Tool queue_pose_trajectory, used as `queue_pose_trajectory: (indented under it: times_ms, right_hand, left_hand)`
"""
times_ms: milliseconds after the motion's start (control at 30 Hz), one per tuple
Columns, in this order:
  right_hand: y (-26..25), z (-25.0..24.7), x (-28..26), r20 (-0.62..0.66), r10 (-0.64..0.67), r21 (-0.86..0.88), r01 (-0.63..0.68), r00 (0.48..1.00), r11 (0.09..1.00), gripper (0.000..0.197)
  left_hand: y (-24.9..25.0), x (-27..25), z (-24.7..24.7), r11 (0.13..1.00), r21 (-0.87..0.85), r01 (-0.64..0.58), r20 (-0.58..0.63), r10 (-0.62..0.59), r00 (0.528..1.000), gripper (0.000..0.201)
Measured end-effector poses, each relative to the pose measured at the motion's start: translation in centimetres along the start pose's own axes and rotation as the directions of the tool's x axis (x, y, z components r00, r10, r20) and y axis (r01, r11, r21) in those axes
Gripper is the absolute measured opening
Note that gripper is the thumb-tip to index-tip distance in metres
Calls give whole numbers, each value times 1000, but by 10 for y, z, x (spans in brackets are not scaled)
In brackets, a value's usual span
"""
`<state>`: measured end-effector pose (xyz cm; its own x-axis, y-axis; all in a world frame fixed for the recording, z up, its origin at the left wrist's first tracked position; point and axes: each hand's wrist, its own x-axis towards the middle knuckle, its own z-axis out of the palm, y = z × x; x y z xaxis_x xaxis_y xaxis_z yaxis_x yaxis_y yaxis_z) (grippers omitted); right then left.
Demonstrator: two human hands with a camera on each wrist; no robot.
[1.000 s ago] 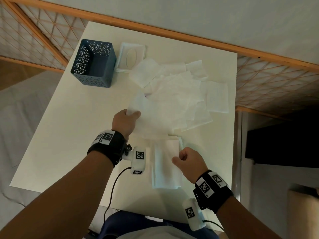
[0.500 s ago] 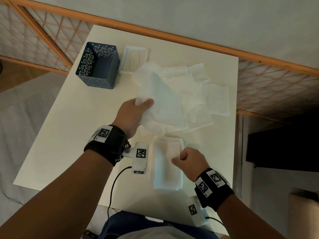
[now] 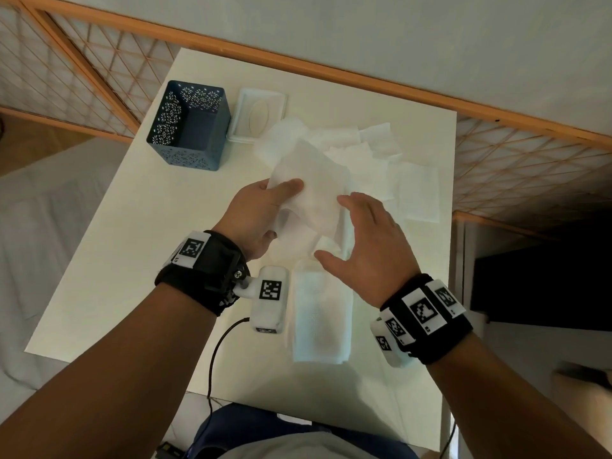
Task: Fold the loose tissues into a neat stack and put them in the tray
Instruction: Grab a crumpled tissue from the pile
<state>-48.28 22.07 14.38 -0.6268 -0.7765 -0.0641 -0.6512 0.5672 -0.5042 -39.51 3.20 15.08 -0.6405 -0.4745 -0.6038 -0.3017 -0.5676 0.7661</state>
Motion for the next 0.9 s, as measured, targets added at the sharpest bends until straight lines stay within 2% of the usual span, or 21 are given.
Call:
queue_pose_trajectory:
  times_ms: [100,200,333,433,467,567,700,833,900]
  right_hand:
    - [-3,0,7,12,-12,31,12,1000,999,54]
    - [-5,-1,13,5,44,35,-44,999,998,26]
    - [-6,1,15,-38,93,128,-87,995,988,18]
    - [-6,2,16,-66,166,241,-146,984,959,27]
    - [-6,2,16,-64,190,276,-165,980,947,25]
    - [-4,2,19,-36,263,351,-234,964,907,24]
    - [-5,-1,23,-22,314,398,-280,949,874,28]
    - [-5,-1,21,-53,313,481,-250,948,840,26]
    - [-4,-3,19,-56,320,504,-250,946,827,28]
  left_hand:
    - [2,-3,3,999,-41,34,-10,-34,999,37]
    - [8,-12,9,992,-111,56,11,-55,998,40]
    - [7,-25,15,998,-56,15,155,-7,988,53]
    - [-1,-33,22,996,81,-46,180,31,983,79]
    - [-5,-36,25,989,129,-79,189,54,981,81]
    - [-14,-45,34,957,235,-170,230,115,966,74]
    - [-23,-45,40,914,331,-234,207,171,963,66]
    - [-24,-39,38,826,481,-293,170,240,956,39]
    - [-25,-36,35,819,476,-321,110,307,945,22]
